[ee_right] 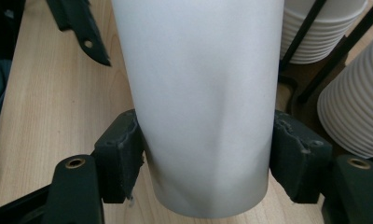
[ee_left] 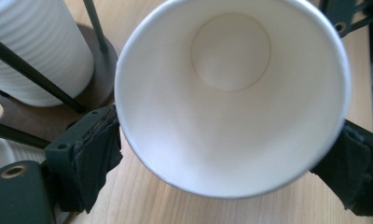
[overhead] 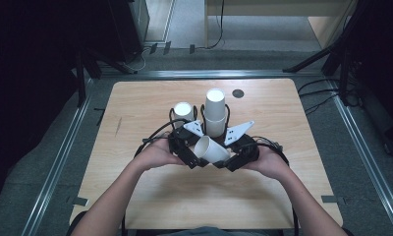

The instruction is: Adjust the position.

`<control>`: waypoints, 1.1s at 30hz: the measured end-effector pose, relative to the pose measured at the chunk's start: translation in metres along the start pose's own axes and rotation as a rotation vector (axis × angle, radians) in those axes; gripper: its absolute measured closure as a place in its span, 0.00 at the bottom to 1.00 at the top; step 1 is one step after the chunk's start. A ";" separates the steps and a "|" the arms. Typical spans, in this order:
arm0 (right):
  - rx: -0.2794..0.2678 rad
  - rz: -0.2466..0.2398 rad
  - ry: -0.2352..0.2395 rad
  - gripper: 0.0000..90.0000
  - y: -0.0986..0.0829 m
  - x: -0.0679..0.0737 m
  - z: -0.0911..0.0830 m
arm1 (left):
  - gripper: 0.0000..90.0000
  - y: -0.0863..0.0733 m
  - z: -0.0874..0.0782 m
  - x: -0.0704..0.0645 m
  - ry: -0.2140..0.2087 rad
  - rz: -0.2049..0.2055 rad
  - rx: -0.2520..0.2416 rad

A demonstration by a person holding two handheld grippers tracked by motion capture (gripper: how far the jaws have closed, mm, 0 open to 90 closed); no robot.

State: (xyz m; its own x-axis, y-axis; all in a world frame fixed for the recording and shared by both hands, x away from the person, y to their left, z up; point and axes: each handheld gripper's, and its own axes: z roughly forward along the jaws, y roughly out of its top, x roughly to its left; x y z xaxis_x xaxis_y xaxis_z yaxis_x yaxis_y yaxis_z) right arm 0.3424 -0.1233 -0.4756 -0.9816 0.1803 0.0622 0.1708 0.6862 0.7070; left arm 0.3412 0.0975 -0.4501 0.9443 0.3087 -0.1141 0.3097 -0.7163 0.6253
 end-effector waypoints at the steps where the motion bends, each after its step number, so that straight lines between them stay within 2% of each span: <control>1: -0.008 0.002 -0.007 0.36 0.000 -0.001 -0.001 | 0.07 -0.001 -0.002 0.000 -0.002 -0.003 -0.017; 7: -0.049 0.025 0.004 0.36 0.000 -0.003 -0.007 | 0.07 -0.005 -0.006 -0.001 0.002 -0.004 -0.106; 9: -0.054 0.029 0.013 0.36 0.000 -0.002 -0.008 | 0.07 -0.006 -0.007 -0.001 -0.011 -0.025 -0.145; 13: -0.083 0.038 0.027 0.36 0.000 -0.002 -0.009 | 0.08 -0.008 -0.006 -0.001 -0.018 -0.037 -0.181; 25: -0.118 0.051 0.061 0.36 0.001 -0.002 -0.009 | 0.09 -0.009 -0.004 -0.001 -0.042 -0.101 -0.300; 26: -0.123 0.051 0.066 0.36 0.001 -0.002 -0.009 | 0.15 -0.009 -0.004 -0.001 -0.051 -0.106 -0.318; 29: -0.130 0.054 0.069 0.36 0.002 -0.002 -0.010 | 0.19 -0.010 -0.004 0.000 -0.076 -0.106 -0.327; 33: -0.135 0.049 0.070 0.36 0.001 -0.002 -0.011 | 0.25 -0.009 -0.007 -0.002 -0.064 -0.077 -0.331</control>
State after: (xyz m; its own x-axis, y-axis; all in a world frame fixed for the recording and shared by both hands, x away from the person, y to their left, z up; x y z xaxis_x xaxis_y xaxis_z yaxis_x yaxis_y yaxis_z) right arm 0.3439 -0.1301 -0.4674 -0.9767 0.1587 0.1444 0.2104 0.5764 0.7896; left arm 0.3359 0.1071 -0.4502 0.9279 0.3064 -0.2125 0.3375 -0.4474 0.8282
